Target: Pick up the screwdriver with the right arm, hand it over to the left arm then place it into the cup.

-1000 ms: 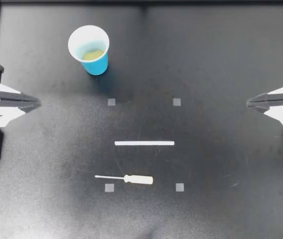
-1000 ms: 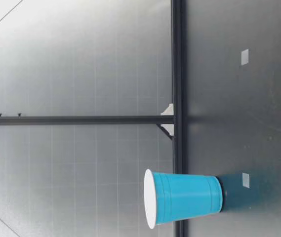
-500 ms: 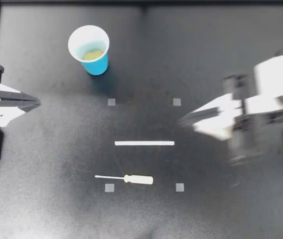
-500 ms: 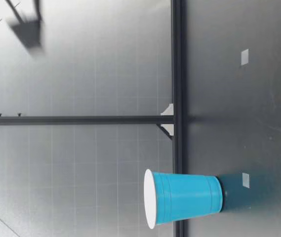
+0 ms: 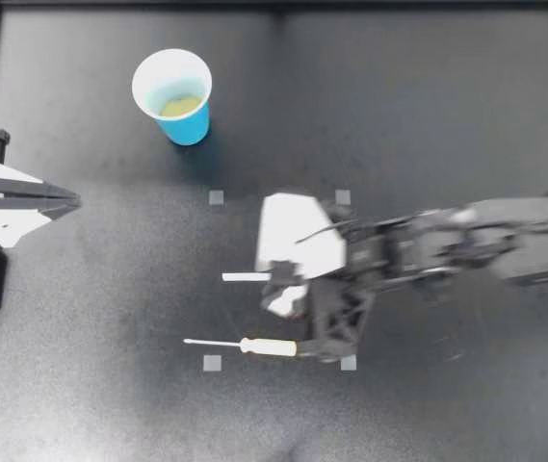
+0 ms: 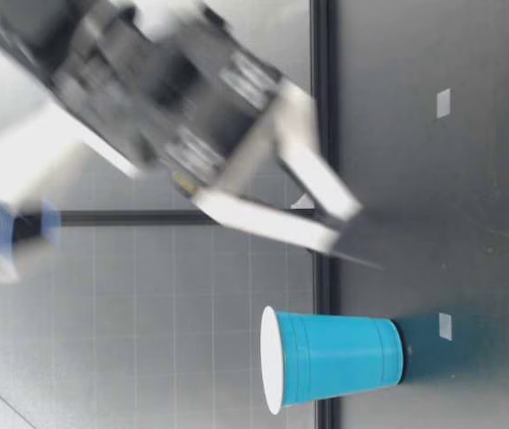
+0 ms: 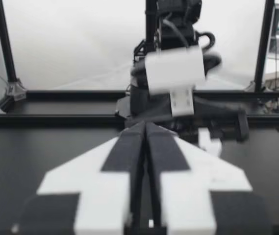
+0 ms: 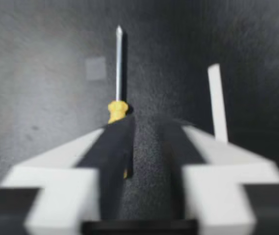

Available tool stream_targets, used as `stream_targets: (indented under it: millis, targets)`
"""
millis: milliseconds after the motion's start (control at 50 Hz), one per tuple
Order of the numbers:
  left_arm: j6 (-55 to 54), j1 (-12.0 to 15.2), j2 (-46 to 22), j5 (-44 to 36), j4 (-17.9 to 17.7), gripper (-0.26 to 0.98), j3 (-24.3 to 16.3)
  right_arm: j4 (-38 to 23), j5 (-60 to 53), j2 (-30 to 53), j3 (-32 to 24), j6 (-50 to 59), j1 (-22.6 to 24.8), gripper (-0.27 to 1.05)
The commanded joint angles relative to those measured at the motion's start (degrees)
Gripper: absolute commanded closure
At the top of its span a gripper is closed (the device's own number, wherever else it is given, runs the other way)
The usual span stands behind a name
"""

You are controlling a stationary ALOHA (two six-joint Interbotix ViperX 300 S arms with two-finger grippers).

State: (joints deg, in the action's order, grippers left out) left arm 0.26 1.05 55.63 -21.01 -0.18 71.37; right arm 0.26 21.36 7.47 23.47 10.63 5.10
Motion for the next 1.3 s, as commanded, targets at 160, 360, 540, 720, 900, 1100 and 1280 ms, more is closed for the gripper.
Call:
stream_targets:
  millis: [160, 360, 540, 720, 900, 1100, 1280]
  targets:
    - [0.09, 0.09, 0.09, -0.53, 0.00, 0.59, 0.00, 0.09, 3.87, 7.12, -9.23, 0.18, 2.72, 0.17]
    - [0.00, 0.09, 0.26, -0.53, 0.00, 0.59, 0.35, 0.18, 8.61, 11.60, -13.10, 1.32, 3.87, 0.17]
    - [0.00, 0.09, 0.44, -0.53, 0.00, 0.59, 0.53, 0.00, 10.90, 14.06, -14.68, 2.90, 3.87, 0.17]
    - [0.00, 0.09, 0.97, -0.53, 0.00, 0.59, 0.70, -0.70, 10.99, 15.21, -14.68, 2.99, 3.96, 0.17]
    - [0.09, 0.09, 1.49, -0.53, 0.00, 0.59, 1.23, -1.32, 11.25, 16.08, -14.68, 2.99, 3.87, 0.17]
    - [0.09, 0.09, 1.58, -0.53, 0.00, 0.59, 1.49, -2.02, 11.25, 17.05, -14.85, 2.99, 3.96, 0.17]
    - [0.09, 0.09, 1.58, -0.53, 0.00, 0.59, 1.41, -2.02, 11.25, 17.49, -14.85, 2.99, 3.96, 0.18]
